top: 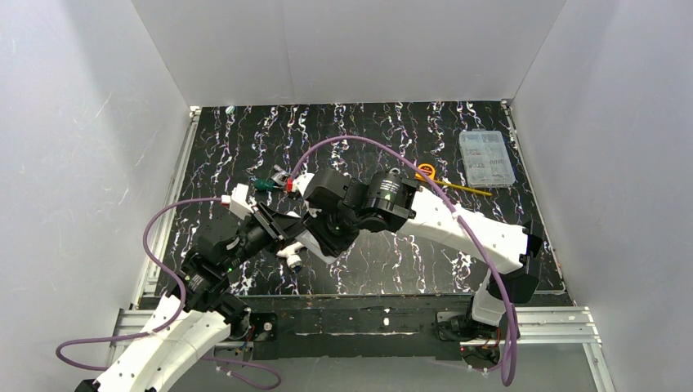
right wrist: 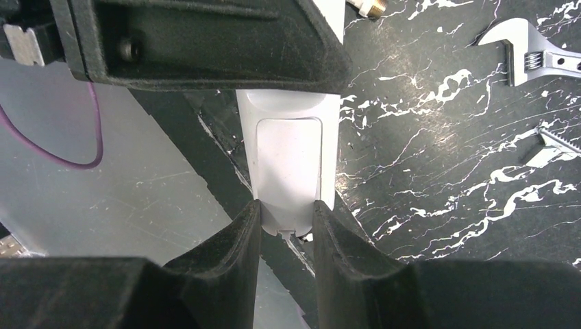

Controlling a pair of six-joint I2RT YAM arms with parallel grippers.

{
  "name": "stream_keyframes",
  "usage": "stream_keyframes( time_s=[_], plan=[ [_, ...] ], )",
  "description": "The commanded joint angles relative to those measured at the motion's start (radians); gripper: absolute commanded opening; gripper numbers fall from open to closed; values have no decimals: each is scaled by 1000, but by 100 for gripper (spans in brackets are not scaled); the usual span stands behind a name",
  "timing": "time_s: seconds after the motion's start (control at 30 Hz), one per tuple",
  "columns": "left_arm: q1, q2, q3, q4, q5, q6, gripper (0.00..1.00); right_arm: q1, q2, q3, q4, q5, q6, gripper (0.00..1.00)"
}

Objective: Load the batteries into the remote control
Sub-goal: Load the battery cover into the remote control.

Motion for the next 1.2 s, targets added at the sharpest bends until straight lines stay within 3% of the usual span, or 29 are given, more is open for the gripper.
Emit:
stream_keyframes(
  time_s=[0.0, 0.5, 0.77, 1.03, 1.17],
  plan=[
    [-3, -12, 10, 63, 25, -12, 0, 7, 15, 54, 4, 0, -10, 35],
    [-3, -17, -17, 128, 44, -66, 0, 8, 52, 75, -9, 57, -60, 40],
    [-3, -24, -22, 127, 38, -73, 0, 7, 57, 75, 13, 56, -69, 61],
    [-3, -35, -23, 110, 31, -67, 0, 7, 47, 83, 35, 81, -76, 68],
    [-3, -37, -31, 110, 24, -67, 0, 7, 28, 115, 46, 98, -76, 79]
  ],
)
